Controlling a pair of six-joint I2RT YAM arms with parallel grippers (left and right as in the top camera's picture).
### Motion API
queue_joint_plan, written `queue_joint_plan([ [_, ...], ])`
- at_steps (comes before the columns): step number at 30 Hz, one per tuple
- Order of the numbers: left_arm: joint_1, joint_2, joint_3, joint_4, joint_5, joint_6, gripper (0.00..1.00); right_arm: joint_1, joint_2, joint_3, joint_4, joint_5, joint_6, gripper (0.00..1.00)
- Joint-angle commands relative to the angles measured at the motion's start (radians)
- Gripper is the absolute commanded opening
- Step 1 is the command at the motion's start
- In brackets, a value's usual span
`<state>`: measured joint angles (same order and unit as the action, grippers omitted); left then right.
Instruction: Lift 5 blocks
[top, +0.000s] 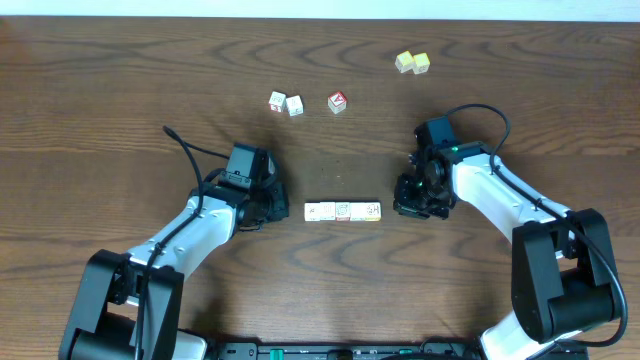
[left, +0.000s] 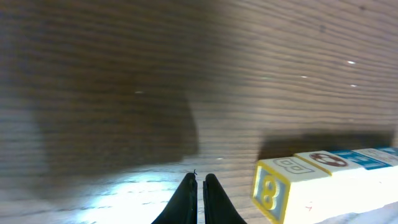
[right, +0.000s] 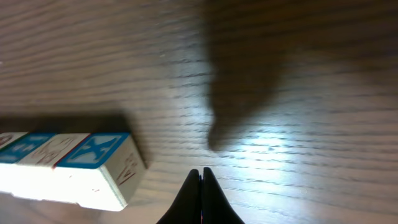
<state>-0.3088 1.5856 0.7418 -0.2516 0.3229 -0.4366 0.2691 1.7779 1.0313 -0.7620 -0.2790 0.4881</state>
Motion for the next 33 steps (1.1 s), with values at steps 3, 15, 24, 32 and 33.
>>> queue_joint_plan([
  [3, 0.011, -0.017, 0.008, -0.047, -0.079, 0.013, 0.07, -0.002, 0.001, 0.015, 0.008, -0.05, -0.089, 0.01],
  [15, 0.21, -0.021, 0.027, -0.111, 0.197, 0.018, 0.07, -0.1, 0.001, 0.009, -0.015, -0.138, -0.126, 0.01],
  [24, 0.151, -0.02, 0.019, -0.106, 0.262, 0.013, 0.07, -0.045, 0.001, 0.0, 0.006, -0.137, -0.036, 0.01],
  [32, 0.085, -0.016, 0.014, -0.038, 0.186, -0.04, 0.07, -0.032, 0.001, -0.002, -0.005, -0.136, 0.006, 0.01],
  [33, 0.075, -0.016, 0.014, -0.035, 0.164, -0.068, 0.07, -0.032, 0.001, -0.002, -0.005, -0.137, 0.006, 0.01],
])
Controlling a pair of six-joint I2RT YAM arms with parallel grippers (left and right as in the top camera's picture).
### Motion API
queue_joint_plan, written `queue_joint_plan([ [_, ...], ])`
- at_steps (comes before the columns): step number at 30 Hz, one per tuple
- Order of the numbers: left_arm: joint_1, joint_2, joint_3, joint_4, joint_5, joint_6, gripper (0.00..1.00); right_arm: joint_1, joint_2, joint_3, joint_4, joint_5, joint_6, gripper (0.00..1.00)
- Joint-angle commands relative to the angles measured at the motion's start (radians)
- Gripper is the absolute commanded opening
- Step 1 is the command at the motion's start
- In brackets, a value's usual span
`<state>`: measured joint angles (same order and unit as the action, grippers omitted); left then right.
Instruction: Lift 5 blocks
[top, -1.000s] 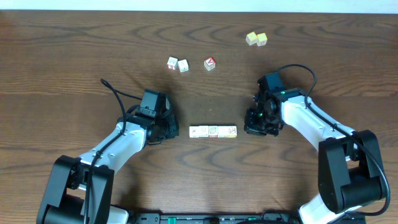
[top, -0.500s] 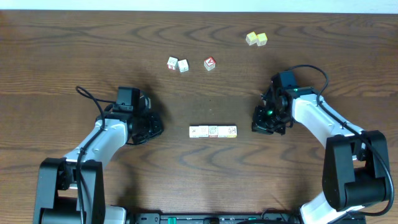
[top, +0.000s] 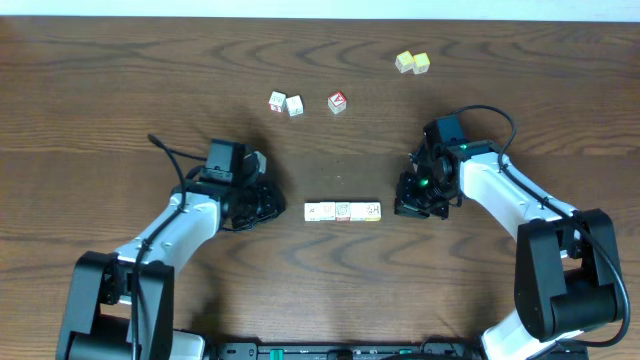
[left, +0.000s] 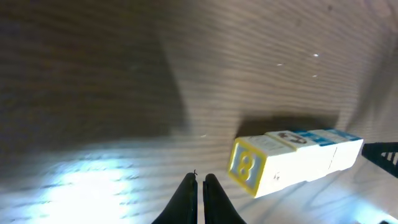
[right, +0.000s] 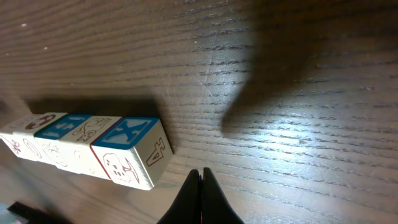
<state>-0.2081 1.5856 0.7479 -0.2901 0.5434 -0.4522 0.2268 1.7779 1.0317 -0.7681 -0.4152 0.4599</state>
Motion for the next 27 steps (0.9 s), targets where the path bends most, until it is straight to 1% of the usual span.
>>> queue_joint_plan([
  [1, -0.038, -0.016, 0.008, 0.005, -0.069, -0.069, 0.07, 0.011, 0.001, -0.002, 0.0, 0.0, 0.034, 0.01],
  [5, -0.081, -0.016, 0.008, 0.007, -0.072, -0.085, 0.07, 0.011, 0.001, -0.002, 0.003, 0.0, 0.034, 0.01],
  [9, -0.108, -0.014, 0.007, -0.008, -0.161, -0.18, 0.07, 0.011, 0.001, -0.005, 0.002, 0.0, 0.034, 0.01],
  [13, -0.121, -0.006, 0.006, -0.006, -0.161, -0.182, 0.07, 0.011, 0.001, -0.027, 0.015, 0.002, 0.043, 0.01],
  [19, -0.13, 0.004, 0.006, 0.05, -0.159, -0.193, 0.07, 0.011, 0.001, -0.08, 0.098, -0.026, 0.079, 0.01],
  [21, -0.13, 0.007, 0.006, 0.053, -0.155, -0.224, 0.08, 0.011, 0.001, -0.088, 0.103, -0.031, 0.078, 0.01],
  [27, -0.132, 0.042, 0.006, 0.053, -0.136, -0.224, 0.07, 0.016, 0.001, -0.092, 0.119, -0.032, 0.079, 0.01],
])
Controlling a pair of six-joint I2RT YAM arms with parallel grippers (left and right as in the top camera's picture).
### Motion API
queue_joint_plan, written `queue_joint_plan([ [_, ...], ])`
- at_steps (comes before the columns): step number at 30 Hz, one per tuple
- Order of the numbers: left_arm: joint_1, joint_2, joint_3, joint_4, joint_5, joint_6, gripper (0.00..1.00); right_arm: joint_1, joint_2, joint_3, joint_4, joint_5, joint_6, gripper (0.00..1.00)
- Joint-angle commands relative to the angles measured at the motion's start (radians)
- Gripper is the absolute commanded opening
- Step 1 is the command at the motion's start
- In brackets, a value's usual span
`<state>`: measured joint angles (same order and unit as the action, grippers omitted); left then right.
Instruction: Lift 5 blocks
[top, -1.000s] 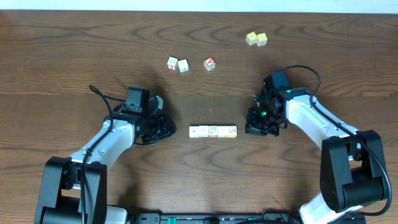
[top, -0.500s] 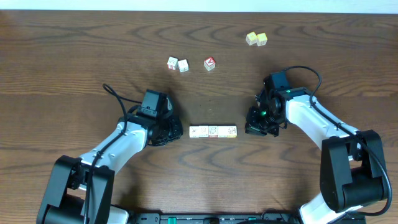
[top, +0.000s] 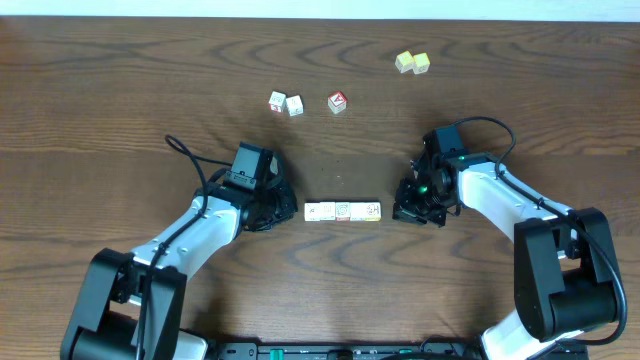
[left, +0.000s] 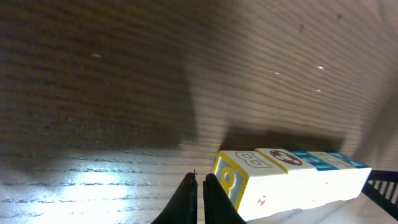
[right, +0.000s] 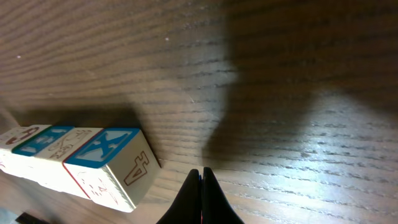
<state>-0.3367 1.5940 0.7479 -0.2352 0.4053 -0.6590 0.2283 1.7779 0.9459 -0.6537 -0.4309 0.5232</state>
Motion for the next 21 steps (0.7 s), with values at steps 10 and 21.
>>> queue_joint_plan([
  [10, -0.006, 0.071, 0.006, 0.03, 0.032, -0.016, 0.07, 0.066, 0.001, -0.006, 0.037, -0.015, 0.023, 0.01],
  [21, -0.047, 0.071, 0.006, 0.055, 0.035, 0.011, 0.07, 0.068, 0.001, -0.006, 0.061, -0.032, 0.022, 0.01],
])
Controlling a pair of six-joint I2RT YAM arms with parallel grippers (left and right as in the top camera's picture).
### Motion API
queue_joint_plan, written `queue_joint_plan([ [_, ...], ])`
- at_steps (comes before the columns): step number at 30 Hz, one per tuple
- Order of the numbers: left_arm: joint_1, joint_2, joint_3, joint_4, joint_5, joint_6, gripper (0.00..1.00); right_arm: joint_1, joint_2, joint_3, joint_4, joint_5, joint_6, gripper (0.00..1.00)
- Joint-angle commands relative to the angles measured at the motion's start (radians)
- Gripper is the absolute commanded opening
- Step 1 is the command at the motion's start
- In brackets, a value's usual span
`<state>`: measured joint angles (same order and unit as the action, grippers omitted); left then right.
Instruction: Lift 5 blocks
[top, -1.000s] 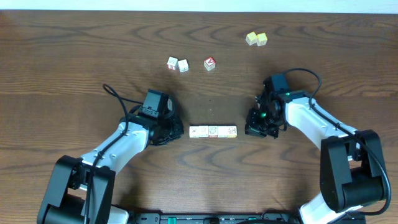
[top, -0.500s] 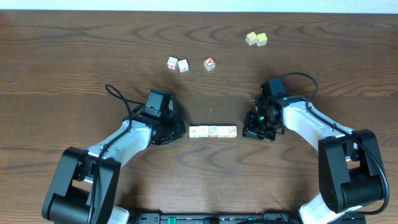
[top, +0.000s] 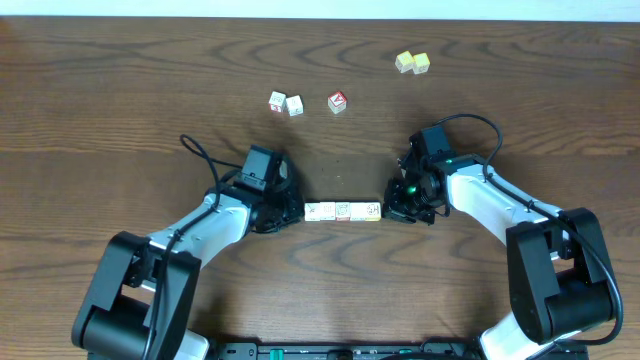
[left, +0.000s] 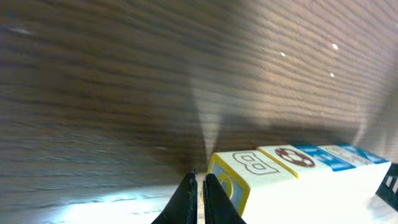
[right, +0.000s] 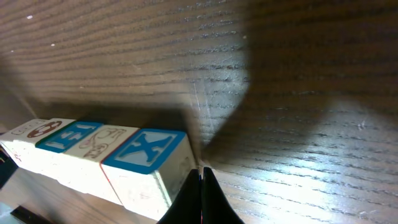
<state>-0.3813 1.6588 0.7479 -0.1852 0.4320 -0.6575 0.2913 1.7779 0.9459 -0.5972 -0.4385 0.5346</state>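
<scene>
A row of lettered white blocks (top: 343, 211) lies end to end on the table (top: 120, 80). My left gripper (top: 291, 212) is shut and empty. Its tips (left: 199, 178) are against the row's left end, a yellow-edged block (left: 247, 168). My right gripper (top: 393, 210) is also shut and empty. Its tips (right: 200, 172) touch the row's right end, a block with a blue X (right: 146, 152). The row rests flat on the wood between the two grippers.
Loose blocks lie at the back of the table. There are two white ones (top: 285, 103), a red one (top: 337, 102) and a yellow pair (top: 412, 63). Both arms' cables arch over the wood beside the row.
Both shut grippers have closed in on the row. The left one now meets the yellow-edged end block. The right one meets the blue X block. The row lies where it was.
First both shut grippers stood a little off either end of the row. Then the left one stood further to the left, and the right one stayed near. After that both stood closer, and now each touches an end. The blocks have stayed on the table.
</scene>
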Motion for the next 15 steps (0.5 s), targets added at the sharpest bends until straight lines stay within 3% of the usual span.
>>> queue_joint_plan([
  [1, -0.003, 0.006, 0.006, 0.007, 0.008, 0.009, 0.07, 0.005, 0.001, -0.006, 0.008, -0.033, 0.01, 0.01],
  [15, -0.003, 0.006, 0.008, 0.027, 0.03, 0.025, 0.07, 0.036, 0.001, -0.006, 0.046, -0.046, -0.035, 0.01],
])
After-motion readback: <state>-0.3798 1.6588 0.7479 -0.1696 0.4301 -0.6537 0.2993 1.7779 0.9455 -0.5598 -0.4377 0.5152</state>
